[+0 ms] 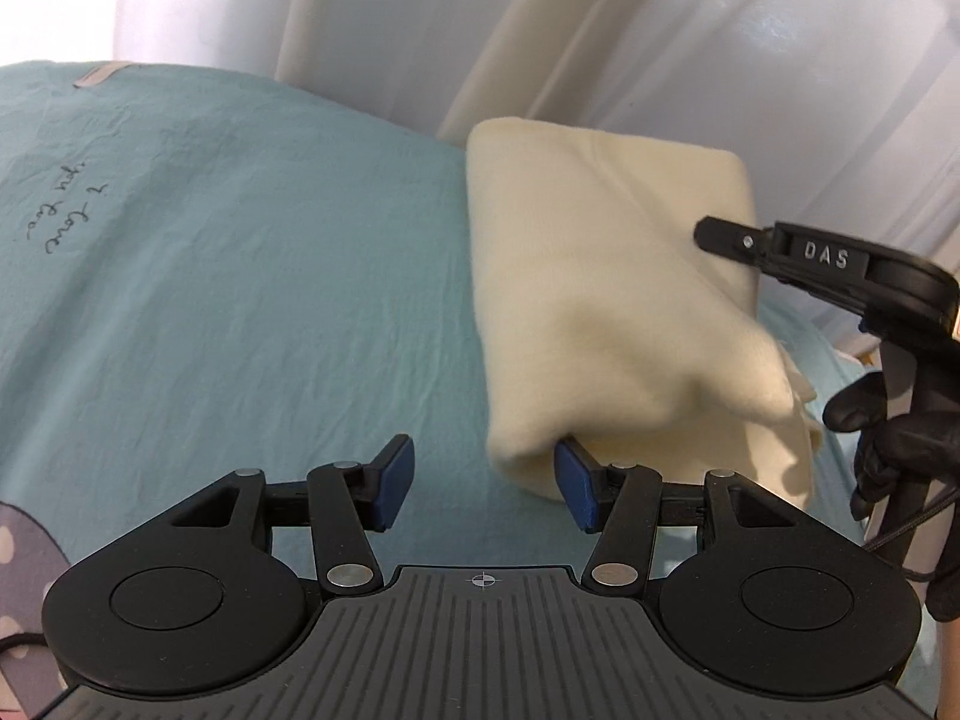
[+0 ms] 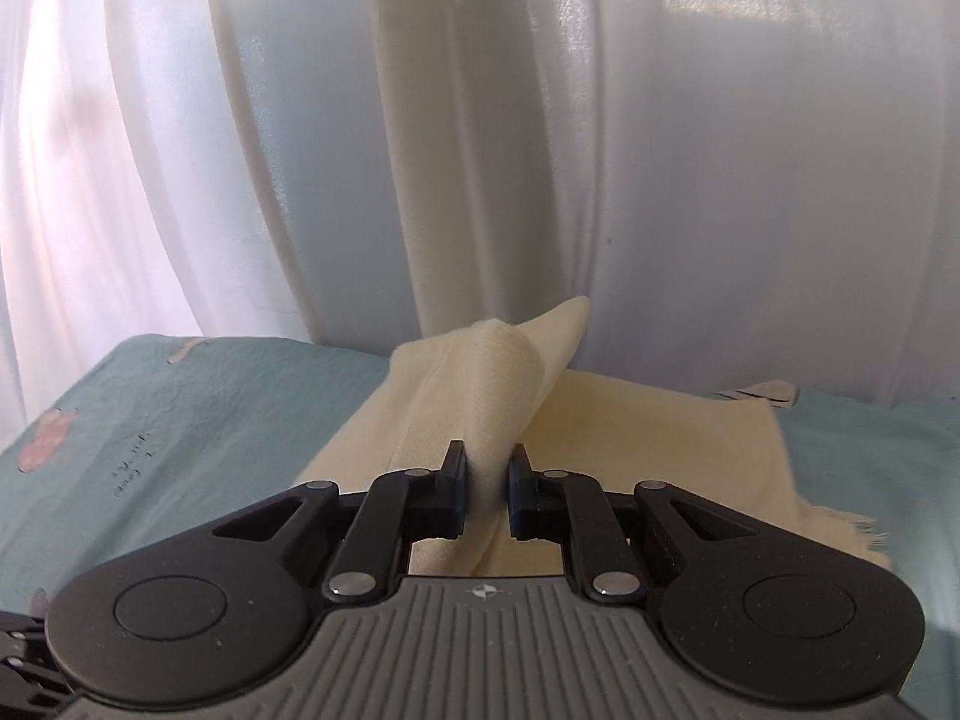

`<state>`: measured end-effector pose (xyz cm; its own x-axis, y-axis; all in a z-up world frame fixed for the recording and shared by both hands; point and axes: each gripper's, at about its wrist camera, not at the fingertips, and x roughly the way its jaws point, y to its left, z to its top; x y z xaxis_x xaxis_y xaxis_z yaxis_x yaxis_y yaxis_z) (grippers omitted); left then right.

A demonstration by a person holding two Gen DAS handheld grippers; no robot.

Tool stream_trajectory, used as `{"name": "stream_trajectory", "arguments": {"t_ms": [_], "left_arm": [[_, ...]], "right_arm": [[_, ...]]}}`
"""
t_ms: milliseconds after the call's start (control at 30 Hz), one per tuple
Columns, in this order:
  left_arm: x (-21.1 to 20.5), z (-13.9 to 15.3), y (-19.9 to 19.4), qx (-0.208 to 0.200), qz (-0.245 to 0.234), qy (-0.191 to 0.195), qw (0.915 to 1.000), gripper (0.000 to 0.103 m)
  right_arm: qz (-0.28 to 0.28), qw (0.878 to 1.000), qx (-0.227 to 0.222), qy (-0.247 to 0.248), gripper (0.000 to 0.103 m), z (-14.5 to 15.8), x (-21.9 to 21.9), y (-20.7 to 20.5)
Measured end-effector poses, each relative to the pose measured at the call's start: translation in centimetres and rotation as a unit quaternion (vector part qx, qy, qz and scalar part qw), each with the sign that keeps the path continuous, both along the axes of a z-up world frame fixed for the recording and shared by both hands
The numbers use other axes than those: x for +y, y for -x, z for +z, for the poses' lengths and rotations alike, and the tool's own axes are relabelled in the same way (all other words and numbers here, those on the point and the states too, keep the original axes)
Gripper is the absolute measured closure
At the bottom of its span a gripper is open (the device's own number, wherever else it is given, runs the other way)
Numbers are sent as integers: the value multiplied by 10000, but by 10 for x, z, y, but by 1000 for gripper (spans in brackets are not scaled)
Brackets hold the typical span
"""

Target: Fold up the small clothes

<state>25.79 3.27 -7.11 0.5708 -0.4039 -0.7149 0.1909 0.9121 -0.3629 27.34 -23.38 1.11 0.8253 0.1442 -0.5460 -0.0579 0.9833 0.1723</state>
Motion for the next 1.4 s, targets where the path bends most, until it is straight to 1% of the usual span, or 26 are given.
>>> {"name": "stream_trajectory", "arguments": {"t_ms": [67, 133, 233, 267, 300, 367, 433, 467, 500, 567, 600, 633, 667, 700, 733, 867, 933, 1033, 1067, 1133, 1167, 1200, 1267, 1300, 1333, 1400], "left_arm": [[-6, -3, -2, 48, -33, -29, 10000, 46], [-11, -6, -2, 72, -63, -34, 9999, 46], [-14, -7, 2, -23, -105, -100, 9999, 46], [-15, -7, 3, -33, -119, -113, 9999, 46], [-14, -7, 4, -33, -126, -101, 9999, 46], [-14, -7, 3, -9, -125, -64, 9999, 46], [-17, -7, 0, 30, -134, -42, 9999, 46], [-19, -6, 1, 36, -150, -47, 9999, 46], [-19, -8, -3, 43, -187, -61, 9998, 46], [-24, -6, -2, 29, -232, -165, 9996, 46], [-27, -5, -1, 8, -244, -259, 9994, 45], [-29, -5, 0, -23, -234, -370, 9990, 45], [-31, -4, 1, -65, -216, -481, 9986, 45], [-32, -4, 2, -103, -207, -574, 9981, 45], [-34, -4, 3, -132, -223, -610, 9978, 42], [-39, -6, 5, -70, -306, -531, 9981, 42], [-41, -6, 5, -68, -332, -498, 9982, 42], [-44, -7, 5, -44, -343, -489, 9982, 42], [-46, -7, 5, -38, -346, -501, 9981, 42], [-46, -6, 6, -30, -353, -540, 9979, 42], [-45, -5, 7, -35, -352, -540, 9979, 42], [-45, -4, 8, -33, -344, -540, 9979, 42], [-44, -4, 9, -24, -326, -521, 9981, 42], [-45, -4, 9, -17, -314, -508, 9982, 42], [-45, -5, 9, -16, -313, -500, 9983, 42], [-48, -6, 6, -20, -310, -516, 9982, 42]], "right_arm": [[-182, 9993, 299, -164, 90, -14, -15, 0], [-375, 9963, 603, -482, 89, -28, -33, -2], [-533, 9848, 705, -1495, 81, -39, -60, 5], [-496, 9789, 757, -1830, 70, -44, -68, 10], [-454, 9747, 754, -2053, 64, -46, -69, 8], [-349, 9703, 797, -2259, 56, -50, -68, 4], [-267, 9693, 867, -2287, 56, -55, -58, -6], [-220, 9715, 875, -2193, 63, -53, -51, -10], [-176, 9760, 865, -1991, 90, -48, -45, -13], [-94, 9904, 626, -1226, 90, -31, -30, -13], [-101, 9976, 344, -598, 91, -20, -21, -6], [-130, 9999, 55, -16, 91, -10, -13, 2], [-193, 9973, -289, 643, 91, 1, -6, 14], [-248, 9928, -507, 1053, 91, 6, -2, 22], [-295, 9888, -618, 1323, 91, 9, 0, 29], [-533, 9844, -394, 1629, 91, -5, -10, 34], [-754, 9859, -131, 1491, 91, -18, -21, 29], [-914, 9808, 73, 1719, 91, -33, -26, 29], [-994, 9811, 130, 1656, 90, -35, -31, 32], [-1347, 9822, 88, 1305, 80, -30, -45, 48], [-1510, 9832, 93, 1019, 68, -25, -55, 58], [-1574, 9853, 85, 663, 60, -22, -64, 68], [-1520, 9878, 149, -289, 52, -19, -82, 90], [-1405, 9855, 253, -915, 51, -21, -92, 105], [-1272, 9826, 379, -1299, 51, -24, -96, 111], [-944, 9701, 680, -2131, 51, -36, -98, 118]]}}
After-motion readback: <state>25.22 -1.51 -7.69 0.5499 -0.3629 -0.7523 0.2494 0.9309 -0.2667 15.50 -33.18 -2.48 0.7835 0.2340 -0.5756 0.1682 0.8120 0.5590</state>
